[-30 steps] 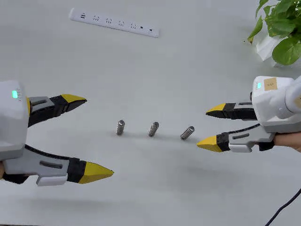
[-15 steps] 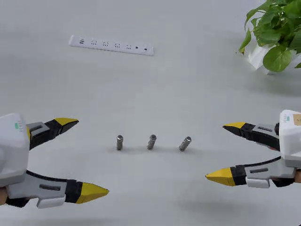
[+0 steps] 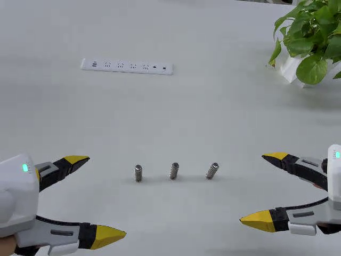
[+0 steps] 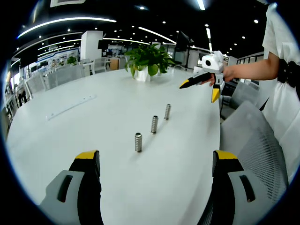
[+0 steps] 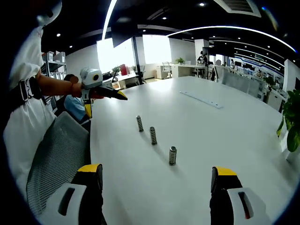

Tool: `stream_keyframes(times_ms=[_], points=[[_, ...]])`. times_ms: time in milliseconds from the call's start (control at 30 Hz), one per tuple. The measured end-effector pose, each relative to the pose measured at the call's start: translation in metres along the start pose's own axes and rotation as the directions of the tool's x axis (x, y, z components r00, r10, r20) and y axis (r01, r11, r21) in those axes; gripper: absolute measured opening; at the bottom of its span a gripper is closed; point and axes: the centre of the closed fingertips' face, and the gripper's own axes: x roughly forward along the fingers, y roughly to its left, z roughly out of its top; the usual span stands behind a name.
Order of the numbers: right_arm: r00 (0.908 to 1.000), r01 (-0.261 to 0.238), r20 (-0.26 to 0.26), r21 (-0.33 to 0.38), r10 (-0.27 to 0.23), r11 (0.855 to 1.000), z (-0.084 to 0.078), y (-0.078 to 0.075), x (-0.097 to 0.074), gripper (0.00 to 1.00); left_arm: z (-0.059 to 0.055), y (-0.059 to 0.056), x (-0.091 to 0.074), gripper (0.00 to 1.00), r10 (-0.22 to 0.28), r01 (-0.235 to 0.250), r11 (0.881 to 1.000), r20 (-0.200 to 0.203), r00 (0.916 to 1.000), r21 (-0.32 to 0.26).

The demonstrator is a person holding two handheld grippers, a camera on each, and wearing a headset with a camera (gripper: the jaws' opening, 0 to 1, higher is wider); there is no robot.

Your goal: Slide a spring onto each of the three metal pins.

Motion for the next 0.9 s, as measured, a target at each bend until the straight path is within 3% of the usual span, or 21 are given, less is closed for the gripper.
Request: stream_keyframes(times_ms=[900], points=[[0.9999, 0.008, 0.015, -0.013, -0.008, 1.000, 0.0053, 0.0028, 0.0019, 0.95, 0.0000, -0.0026, 0.0007, 0.99, -0.007, 0.007, 1.000, 0.013, 0.9999, -0.002]])
